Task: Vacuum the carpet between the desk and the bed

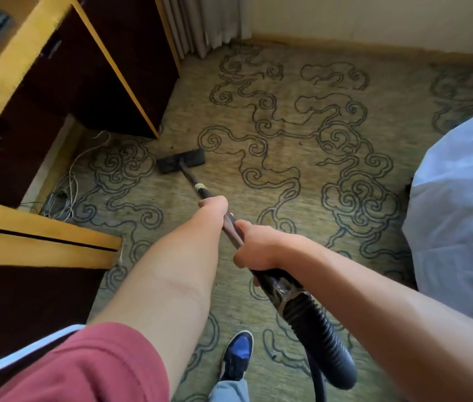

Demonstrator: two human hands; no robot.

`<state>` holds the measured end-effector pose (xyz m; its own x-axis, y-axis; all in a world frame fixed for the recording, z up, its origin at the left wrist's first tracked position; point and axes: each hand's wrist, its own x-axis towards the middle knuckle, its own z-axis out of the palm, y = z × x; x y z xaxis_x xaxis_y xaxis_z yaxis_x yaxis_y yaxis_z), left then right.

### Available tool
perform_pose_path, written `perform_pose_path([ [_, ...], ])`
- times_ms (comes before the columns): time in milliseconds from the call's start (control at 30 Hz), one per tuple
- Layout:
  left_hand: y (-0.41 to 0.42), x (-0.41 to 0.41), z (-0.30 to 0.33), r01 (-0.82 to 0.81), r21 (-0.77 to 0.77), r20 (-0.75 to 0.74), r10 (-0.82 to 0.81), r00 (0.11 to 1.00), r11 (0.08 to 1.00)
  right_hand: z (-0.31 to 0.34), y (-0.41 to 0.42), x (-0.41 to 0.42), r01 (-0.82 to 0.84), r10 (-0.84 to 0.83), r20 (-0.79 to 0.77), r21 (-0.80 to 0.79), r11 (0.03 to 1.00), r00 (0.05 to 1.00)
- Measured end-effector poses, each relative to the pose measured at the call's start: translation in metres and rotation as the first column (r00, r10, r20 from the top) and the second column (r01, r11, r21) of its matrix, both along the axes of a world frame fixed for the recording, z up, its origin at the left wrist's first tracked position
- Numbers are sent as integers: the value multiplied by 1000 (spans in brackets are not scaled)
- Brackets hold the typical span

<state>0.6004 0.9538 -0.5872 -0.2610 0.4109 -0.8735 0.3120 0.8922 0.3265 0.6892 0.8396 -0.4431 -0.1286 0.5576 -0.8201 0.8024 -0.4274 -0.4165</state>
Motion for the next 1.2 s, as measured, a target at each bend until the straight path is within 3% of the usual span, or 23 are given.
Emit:
perform_pose_path([
  [133, -57, 27, 22, -9, -51, 22, 10, 1000, 999, 21, -52, 34, 113, -122, -92, -102, 988, 988],
  [300, -133, 50, 31, -43, -90, 68, 50, 996, 995, 38, -120, 62, 80, -90, -65, -145, 986, 994],
  [667, -273, 100, 56, 165, -133, 6, -166, 986, 977, 69, -250, 115, -86, 90, 29, -110, 990, 996],
  [833, -330, 121, 68, 106, -155, 55, -99, 994, 982, 86, -303, 138, -139, 148, 61, -128, 982, 987],
  [1033, -377, 143, 82, 181, -179, 92, -166, 982, 967, 105, -347, 160, -141, 156, 96, -146, 979, 983],
  [1200, -403, 141, 101, -25, -145, 181, 51, 982, 989, 123, -355, 166, -183, 202, 121, -152, 971, 972],
])
